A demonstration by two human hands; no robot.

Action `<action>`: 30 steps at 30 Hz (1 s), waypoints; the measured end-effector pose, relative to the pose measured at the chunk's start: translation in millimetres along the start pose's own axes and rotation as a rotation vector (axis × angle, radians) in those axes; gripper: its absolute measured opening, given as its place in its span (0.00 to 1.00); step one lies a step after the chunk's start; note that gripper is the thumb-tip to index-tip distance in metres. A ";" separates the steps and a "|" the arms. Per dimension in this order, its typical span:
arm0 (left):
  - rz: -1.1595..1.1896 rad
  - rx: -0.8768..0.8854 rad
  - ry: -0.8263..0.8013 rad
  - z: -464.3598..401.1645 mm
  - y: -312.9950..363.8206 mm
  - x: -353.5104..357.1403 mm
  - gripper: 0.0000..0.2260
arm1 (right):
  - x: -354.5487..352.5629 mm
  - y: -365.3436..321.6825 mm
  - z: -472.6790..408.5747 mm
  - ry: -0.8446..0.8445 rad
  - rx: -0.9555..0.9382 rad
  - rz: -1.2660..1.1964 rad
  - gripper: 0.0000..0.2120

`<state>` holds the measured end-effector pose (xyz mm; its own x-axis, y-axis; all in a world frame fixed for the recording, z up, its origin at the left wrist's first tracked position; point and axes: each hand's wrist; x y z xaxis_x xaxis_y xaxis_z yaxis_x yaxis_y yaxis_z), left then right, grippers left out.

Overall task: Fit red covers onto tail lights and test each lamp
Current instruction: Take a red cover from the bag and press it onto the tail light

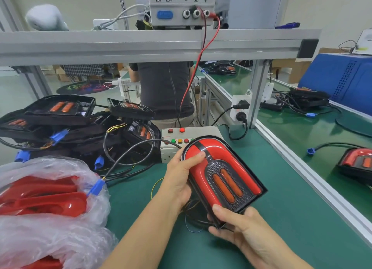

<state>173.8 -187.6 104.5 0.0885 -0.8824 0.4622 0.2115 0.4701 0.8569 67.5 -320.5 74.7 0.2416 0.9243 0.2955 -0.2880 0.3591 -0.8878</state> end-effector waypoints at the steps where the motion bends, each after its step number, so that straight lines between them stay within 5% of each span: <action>1: 0.000 -0.002 0.001 0.0 0.2 0.3 0.21 | -0.1 -0.3 0.4 -0.011 -0.011 0.012 0.22; 9: -0.001 0.010 0.066 -1.5 -6.9 5.9 0.16 | 0.4 4.2 0.4 0.093 -0.098 0.077 0.12; 17: -0.005 -0.002 0.030 1.9 -4.3 10.3 0.24 | -8.3 2.5 -5.6 0.056 -0.081 0.038 0.25; 22: -0.022 -0.035 0.113 0.3 3.3 13.2 0.05 | -15.6 3.0 -3.4 0.005 -0.055 0.109 0.33; 25: 0.035 0.052 0.167 3.4 -1.2 16.7 0.02 | -13.8 6.1 -2.6 0.019 -0.073 0.096 0.35; 30: 0.040 0.143 0.042 11.7 -2.7 15.9 0.14 | -14.6 6.9 -2.7 0.043 -0.150 0.050 0.30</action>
<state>163.3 -202.6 112.2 0.1348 -0.8617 0.4892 0.0663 0.5004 0.8632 64.5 -331.9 63.3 0.2710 0.9328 0.2375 -0.1595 0.2868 -0.9446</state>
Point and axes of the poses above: each hand's wrist, its own z-axis away from the middle knuckle, its own x-axis out of the palm, y = z × x, and after that the axes turned 13 degrees about y, right-handed
